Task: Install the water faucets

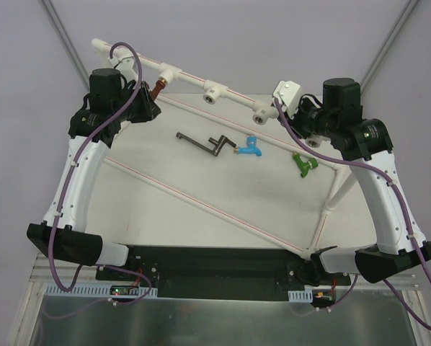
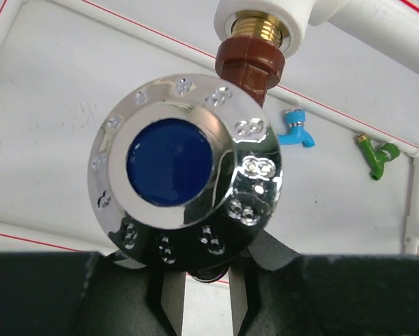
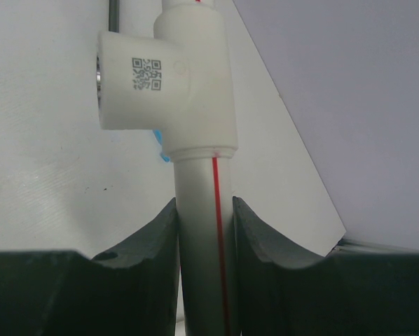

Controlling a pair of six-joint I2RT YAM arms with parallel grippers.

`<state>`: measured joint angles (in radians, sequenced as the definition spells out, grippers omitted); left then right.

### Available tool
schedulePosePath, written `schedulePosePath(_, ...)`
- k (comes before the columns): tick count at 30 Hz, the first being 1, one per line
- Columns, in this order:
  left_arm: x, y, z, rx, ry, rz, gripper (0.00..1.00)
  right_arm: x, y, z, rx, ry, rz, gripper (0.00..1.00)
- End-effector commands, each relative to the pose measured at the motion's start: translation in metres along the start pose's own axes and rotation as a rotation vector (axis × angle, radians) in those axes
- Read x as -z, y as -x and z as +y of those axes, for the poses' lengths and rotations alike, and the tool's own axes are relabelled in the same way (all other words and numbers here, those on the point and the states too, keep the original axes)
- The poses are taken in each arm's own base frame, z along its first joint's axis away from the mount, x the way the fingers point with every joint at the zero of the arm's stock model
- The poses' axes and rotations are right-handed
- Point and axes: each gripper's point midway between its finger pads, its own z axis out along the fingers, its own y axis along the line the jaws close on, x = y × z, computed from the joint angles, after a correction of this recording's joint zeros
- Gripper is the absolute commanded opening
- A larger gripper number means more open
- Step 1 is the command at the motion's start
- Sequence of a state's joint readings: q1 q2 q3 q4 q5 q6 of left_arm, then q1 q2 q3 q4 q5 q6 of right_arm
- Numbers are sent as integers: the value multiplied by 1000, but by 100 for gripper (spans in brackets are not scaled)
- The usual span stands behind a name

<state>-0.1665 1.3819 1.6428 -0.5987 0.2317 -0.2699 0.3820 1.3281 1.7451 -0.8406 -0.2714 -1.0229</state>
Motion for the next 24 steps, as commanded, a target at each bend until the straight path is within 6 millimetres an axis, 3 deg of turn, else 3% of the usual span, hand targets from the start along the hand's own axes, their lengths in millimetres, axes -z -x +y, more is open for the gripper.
schedulePosePath(1, 1, 38, -10, -134, 8, -131, 0, -7, -21, 34, -83, 116, 85, 2)
schedulePosePath(24, -1, 47, -9, -371, 155, -148, 0, -8, -20, 36, -74, 121, 85, 2)
